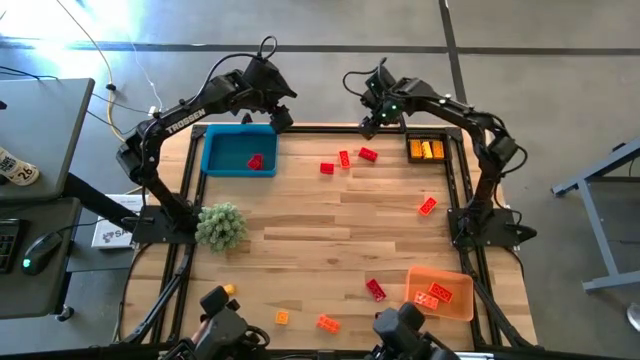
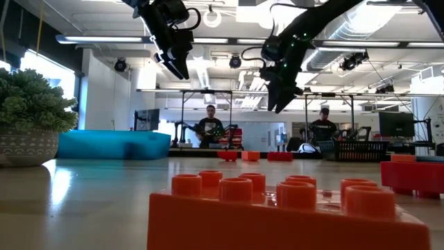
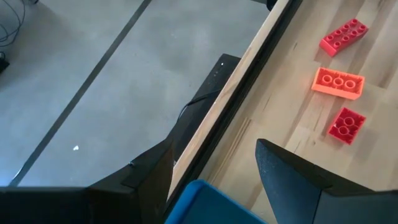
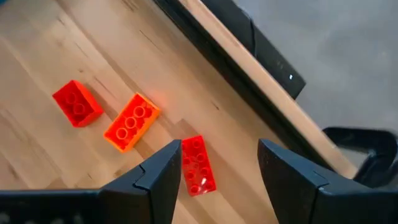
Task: Sort & place blocks by color
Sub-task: Put the red game piece into the blue bin
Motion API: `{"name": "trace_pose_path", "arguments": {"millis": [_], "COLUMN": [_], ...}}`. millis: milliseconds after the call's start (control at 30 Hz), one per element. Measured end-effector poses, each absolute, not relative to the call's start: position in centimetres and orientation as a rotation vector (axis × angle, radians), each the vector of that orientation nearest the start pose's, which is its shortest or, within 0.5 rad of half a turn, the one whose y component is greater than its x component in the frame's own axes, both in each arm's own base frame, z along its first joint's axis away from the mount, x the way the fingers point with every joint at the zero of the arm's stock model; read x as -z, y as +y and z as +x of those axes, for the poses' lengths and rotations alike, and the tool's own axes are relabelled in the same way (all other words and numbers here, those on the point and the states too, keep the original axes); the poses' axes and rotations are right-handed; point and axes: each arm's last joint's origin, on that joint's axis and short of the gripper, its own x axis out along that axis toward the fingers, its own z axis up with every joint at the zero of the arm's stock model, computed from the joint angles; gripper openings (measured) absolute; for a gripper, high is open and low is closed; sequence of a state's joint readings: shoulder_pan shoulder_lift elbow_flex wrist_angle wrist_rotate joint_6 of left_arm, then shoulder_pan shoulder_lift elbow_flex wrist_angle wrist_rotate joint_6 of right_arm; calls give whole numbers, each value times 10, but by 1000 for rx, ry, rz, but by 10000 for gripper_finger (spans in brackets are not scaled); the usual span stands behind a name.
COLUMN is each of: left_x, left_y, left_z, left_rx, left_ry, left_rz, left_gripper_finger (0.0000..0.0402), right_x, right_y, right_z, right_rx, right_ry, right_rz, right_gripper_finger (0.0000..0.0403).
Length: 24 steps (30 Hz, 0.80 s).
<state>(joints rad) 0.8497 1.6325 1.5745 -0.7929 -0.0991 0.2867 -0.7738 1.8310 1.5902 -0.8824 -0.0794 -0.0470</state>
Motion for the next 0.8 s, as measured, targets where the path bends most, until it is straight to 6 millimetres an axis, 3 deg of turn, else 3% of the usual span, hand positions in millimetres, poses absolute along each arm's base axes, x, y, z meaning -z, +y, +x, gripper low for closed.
{"name": "trace_pose_path", "arguments": {"millis": [367,800], "left_x": [-340,-340], "left_y": [263,264], "left_z": [228,228], "left_rx": [-768,-768], "left_ry": [927,927], "left_rz": [-93,-93], "left_gripper_finger": [213,213], "right_x": [-230,-181], "right_y": [-255,-257], "right_z": [304,308], "right_rx": [562,568], "right_ry": [1197,1413], "right_rz": [432,465], "right_gripper_finger": [197,197]}}
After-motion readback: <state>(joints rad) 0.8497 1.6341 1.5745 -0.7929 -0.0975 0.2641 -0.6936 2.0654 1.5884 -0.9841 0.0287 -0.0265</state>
